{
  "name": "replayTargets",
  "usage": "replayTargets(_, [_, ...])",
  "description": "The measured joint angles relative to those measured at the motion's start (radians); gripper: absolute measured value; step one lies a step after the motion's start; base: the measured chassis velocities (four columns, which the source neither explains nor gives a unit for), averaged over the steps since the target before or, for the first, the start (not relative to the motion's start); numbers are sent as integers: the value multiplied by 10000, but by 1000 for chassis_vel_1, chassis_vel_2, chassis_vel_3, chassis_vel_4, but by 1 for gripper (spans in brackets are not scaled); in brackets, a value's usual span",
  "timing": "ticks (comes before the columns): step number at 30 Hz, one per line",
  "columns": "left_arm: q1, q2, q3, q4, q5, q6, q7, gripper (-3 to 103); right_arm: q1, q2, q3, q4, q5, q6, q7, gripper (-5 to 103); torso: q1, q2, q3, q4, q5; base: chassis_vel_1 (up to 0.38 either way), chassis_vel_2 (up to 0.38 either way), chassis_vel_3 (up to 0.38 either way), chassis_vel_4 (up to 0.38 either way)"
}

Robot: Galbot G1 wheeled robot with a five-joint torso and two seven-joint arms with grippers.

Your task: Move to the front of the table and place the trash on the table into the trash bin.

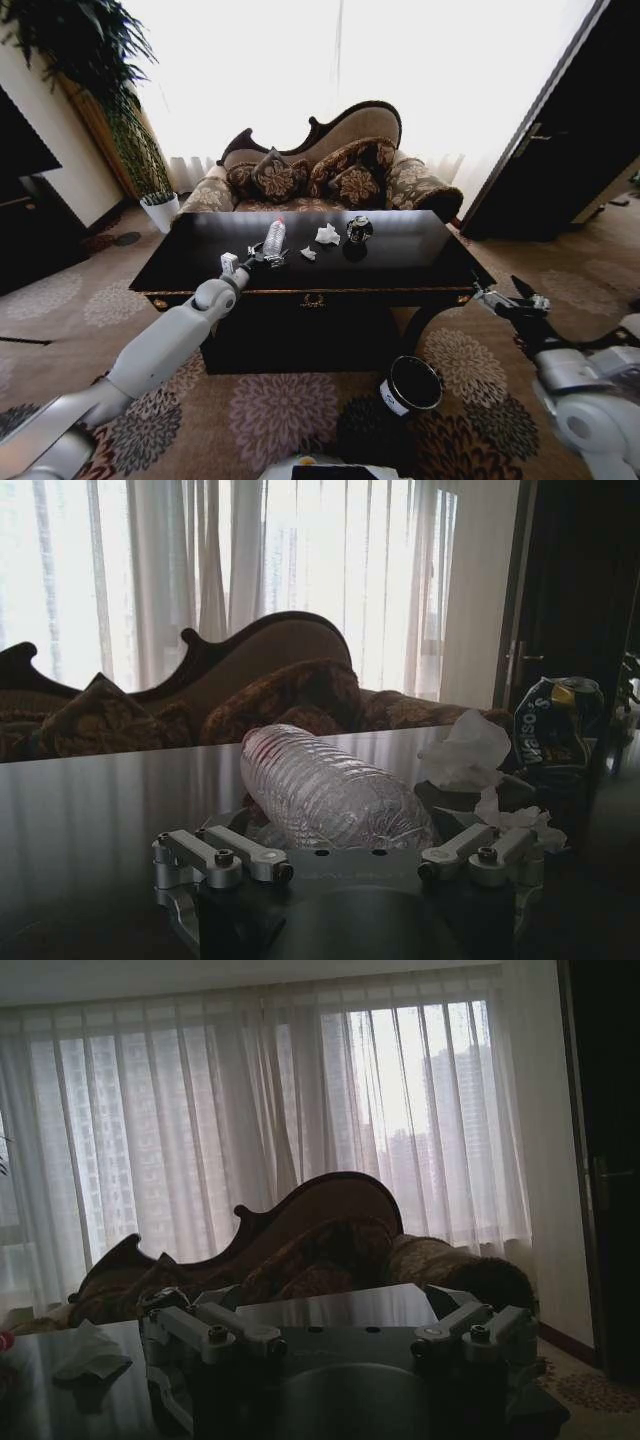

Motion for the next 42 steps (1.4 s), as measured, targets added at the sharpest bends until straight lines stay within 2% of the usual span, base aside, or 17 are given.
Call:
replayTargets(4, [73,84,-20,-13,47,-42,4,98,-21,43,-65,-10,-58,0,0,100,1,0,1,1,-1,0,0,0,0])
replayTargets(7, [143,123,-74,-60,128,-114,0,84,-32,55,-94,-12,-89,0,0,100,0,1,0,0,-1,0,0,0,0])
replayTargets(8, [143,123,-74,-60,128,-114,0,84,-32,55,-94,-12,-89,0,0,100,0,1,0,0,-1,0,0,0,0])
replayTargets(10, [221,143,-111,-89,182,-173,-13,72,-34,56,-102,-6,-96,0,1,100,0,1,0,-1,-1,0,0,0,0])
replayTargets(13, [311,167,-161,-135,214,-209,-37,67,-42,58,-106,3,-99,0,3,100,0,0,0,0,-1,0,0,0,0])
replayTargets(16, [487,278,-285,-290,260,-240,-88,54,-77,76,-130,24,-127,0,3,100,0,1,0,-1,-1,0,0,0,0])
replayTargets(18, [542,330,-325,-346,268,-226,-116,54,-79,78,-136,32,-131,0,3,100,0,1,0,-1,-1,0,0,0,0])
replayTargets(22, [804,664,-527,-644,326,-134,-151,45,-66,68,-168,75,-144,-5,24,100,0,1,0,0,-1,0,0,0,0])
replayTargets(29, [1173,1133,-830,-1145,281,-72,-151,45,-114,67,-170,110,-257,-3,31,100,0,1,1,0,-3,0,0,0,0])
replayTargets(34, [1672,2245,-1152,-2737,-265,227,-23,45,-249,82,-159,24,-1731,435,25,100,0,2,0,1,0,0,0,0,0])
replayTargets(35, [1672,2245,-1152,-2737,-265,227,-23,45,-249,82,-159,24,-1731,435,25,100,0,2,0,1,0,0,0,0,0])
replayTargets(38, [1930,2714,-1363,-3637,-809,543,-41,45,-365,110,-136,-21,-2623,791,18,100,-1,2,0,0,0,0,0,0,0])
replayTargets(41, [2138,3165,-1439,-4606,-1403,868,-120,45,-488,171,-127,-62,-4461,1708,-98,100,-1,1,0,1,0,0,0,0,0])
replayTargets(42, [2138,3165,-1439,-4606,-1403,868,-120,45,-488,171,-127,-62,-4461,1708,-98,100,-1,1,0,1,0,0,0,0,0])
